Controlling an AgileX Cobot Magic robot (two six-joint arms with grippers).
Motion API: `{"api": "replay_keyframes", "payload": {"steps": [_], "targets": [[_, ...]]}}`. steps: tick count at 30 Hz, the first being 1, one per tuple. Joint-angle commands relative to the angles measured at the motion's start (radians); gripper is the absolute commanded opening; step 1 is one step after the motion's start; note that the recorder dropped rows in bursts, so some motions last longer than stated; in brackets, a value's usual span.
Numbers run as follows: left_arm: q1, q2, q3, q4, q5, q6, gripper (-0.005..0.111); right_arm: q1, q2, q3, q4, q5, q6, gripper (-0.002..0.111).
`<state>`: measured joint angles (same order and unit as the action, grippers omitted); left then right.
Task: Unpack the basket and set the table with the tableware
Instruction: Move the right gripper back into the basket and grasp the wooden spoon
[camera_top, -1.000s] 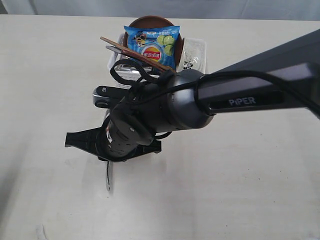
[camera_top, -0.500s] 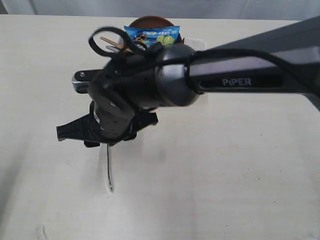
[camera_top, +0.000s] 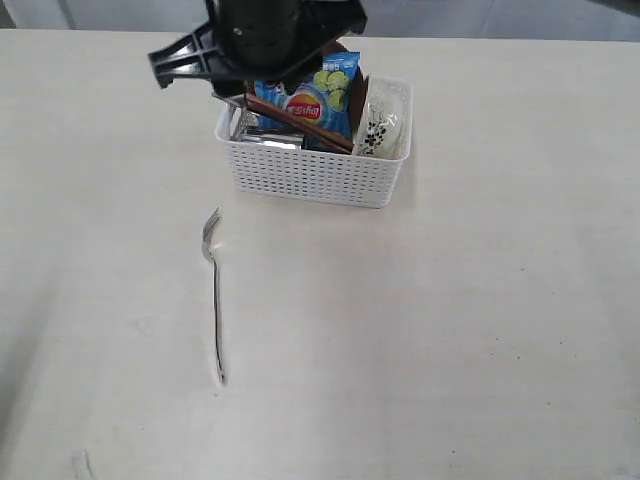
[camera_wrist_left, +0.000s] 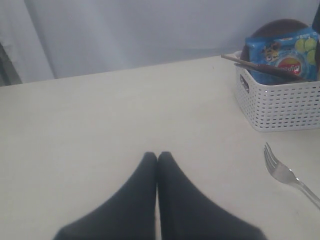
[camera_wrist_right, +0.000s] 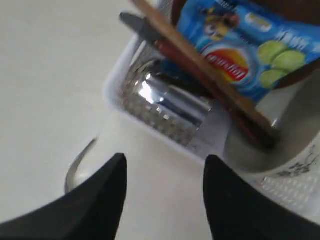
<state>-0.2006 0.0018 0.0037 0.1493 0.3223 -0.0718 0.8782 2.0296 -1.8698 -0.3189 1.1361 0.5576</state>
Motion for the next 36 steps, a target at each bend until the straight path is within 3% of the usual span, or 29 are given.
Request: {"api": "replay_keyframes", "payload": {"steps": [1,6,15,31,33,36], "targets": [[0.002,-0.002,-0.004,-0.004,-0.001,0.000,0.000,-0.039,0.031,-0.009,0.012,-0.048,-0.112,0.046],[0.002,-0.002,-0.004,-0.004,-0.001,0.000,0.000,-0.039,0.105,-0.009,0.010,-0.087,-0.226,0.046],[0.002,-0.002,-0.004,-0.004,-0.001,0.000,0.000,-0.039,0.198,-0.009,-0.158,-0.184,-0.229,0.046],[0.002,-0.002,-0.004,-0.004,-0.001,-0.003,0.000,-0.039,0.272,-0.011,-0.282,-0.221,-0.229,0.046],[0.002,-0.002,-0.004,-0.004,-0.001,-0.003,0.000,-0.039,0.272,-0.011,-0.311,-0.203,-0.229,0.041],[0.002,-0.002,-0.004,-0.004,-0.001,-0.003,0.000,-0.039,0.272,-0.011,-0.326,-0.185,-0.229,0.025]]}}
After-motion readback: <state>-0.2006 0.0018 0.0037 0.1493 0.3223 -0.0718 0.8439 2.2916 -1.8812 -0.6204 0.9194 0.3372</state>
